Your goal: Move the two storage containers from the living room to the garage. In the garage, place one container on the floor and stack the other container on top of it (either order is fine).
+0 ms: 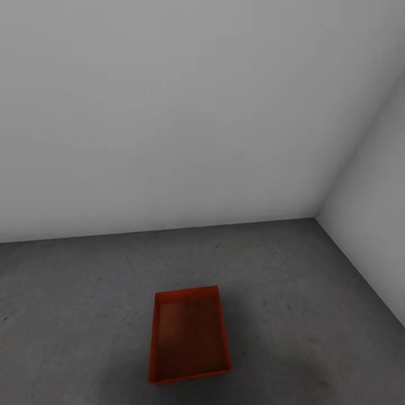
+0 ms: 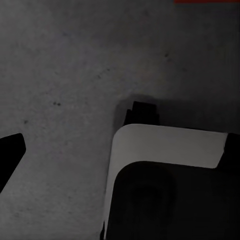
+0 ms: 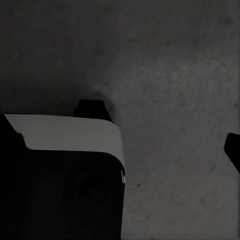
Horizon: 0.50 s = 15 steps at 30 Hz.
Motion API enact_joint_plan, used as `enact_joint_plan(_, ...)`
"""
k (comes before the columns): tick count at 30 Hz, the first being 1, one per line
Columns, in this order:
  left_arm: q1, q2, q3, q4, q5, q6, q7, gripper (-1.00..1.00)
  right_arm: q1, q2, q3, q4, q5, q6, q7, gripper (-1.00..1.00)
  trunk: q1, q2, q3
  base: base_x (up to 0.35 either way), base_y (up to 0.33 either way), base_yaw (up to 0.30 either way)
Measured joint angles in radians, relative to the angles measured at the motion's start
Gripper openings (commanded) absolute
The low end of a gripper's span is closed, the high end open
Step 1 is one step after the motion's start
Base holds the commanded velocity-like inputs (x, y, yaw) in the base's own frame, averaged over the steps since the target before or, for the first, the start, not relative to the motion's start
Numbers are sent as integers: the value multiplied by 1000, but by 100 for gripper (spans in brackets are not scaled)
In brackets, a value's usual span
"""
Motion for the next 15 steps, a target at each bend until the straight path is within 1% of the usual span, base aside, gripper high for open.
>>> enact_joint_plan(4,1,0,0,0,2,-1,-1,100,1,4,0,0,1,2,1,100,0,0,0,0,0,0)
enact_joint_plan(7,1,2,-1,-1,-4,-3,-2,100,12,6,0,0,5,2,1,100,0,0,1,0,0,0)
enact_joint_plan(15,1,0,-1,-1,-4,-3,-3,100,25,9,1,0,10,0,1,100,0,0,12,0,0,0)
